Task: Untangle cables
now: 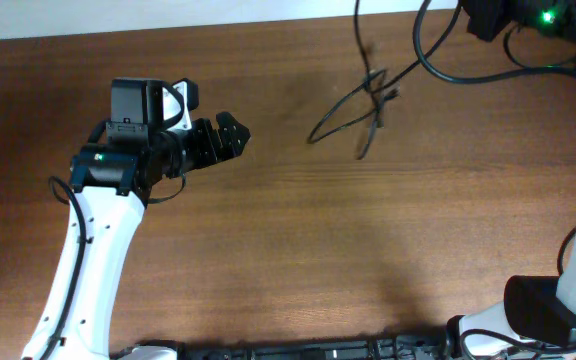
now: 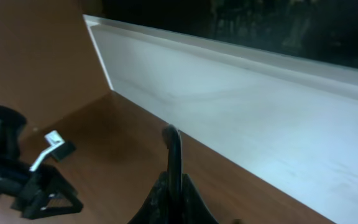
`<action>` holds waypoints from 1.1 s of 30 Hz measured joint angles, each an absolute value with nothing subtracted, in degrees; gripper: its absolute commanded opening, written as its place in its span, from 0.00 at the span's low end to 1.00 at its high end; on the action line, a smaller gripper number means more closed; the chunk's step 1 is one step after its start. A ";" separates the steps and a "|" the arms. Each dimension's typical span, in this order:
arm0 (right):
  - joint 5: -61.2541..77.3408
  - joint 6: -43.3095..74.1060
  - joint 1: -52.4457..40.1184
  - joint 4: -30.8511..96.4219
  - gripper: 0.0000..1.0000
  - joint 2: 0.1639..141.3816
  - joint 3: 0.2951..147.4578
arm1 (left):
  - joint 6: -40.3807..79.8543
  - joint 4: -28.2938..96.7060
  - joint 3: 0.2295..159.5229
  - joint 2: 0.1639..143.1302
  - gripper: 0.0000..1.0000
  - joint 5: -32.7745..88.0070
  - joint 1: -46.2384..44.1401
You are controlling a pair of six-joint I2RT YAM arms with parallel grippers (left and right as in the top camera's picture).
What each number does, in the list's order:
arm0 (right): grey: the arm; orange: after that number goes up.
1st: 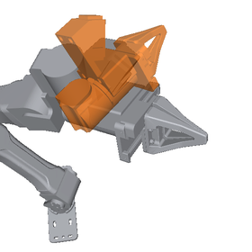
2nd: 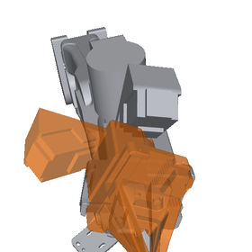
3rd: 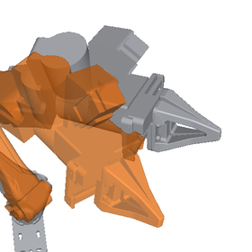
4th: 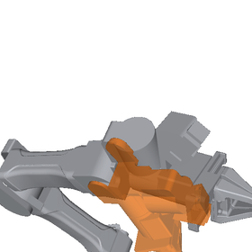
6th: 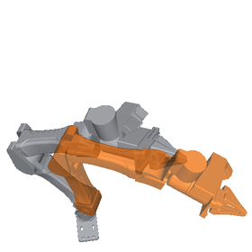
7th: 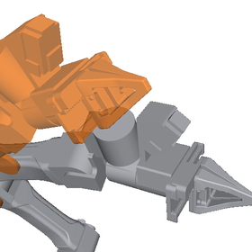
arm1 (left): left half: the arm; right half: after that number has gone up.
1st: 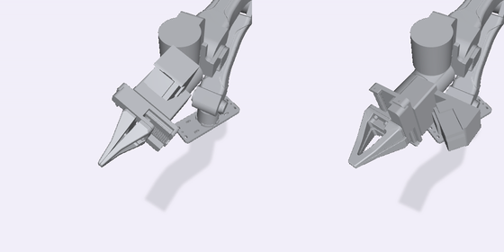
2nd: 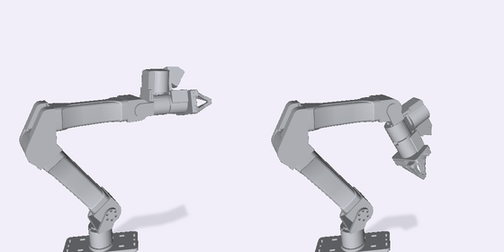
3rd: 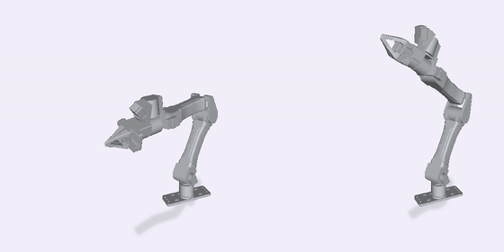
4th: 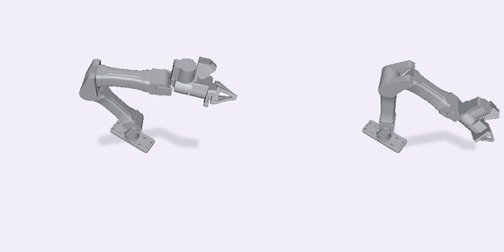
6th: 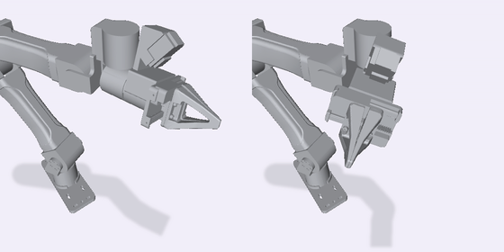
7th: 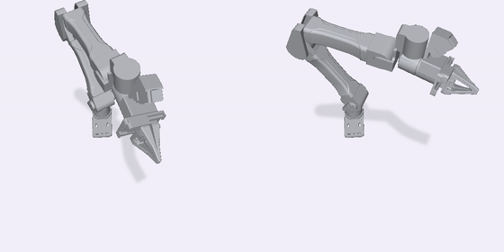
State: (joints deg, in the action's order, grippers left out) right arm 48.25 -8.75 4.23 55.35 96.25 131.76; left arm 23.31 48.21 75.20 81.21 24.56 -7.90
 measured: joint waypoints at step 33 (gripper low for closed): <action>49.45 -8.12 4.23 59.61 0.04 96.25 131.79 | -0.99 30.79 75.16 85.84 0.99 36.23 -25.96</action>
State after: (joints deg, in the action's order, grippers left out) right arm 49.45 -8.12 4.23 59.61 96.25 131.79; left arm -0.99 30.79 75.16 85.84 36.23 -25.96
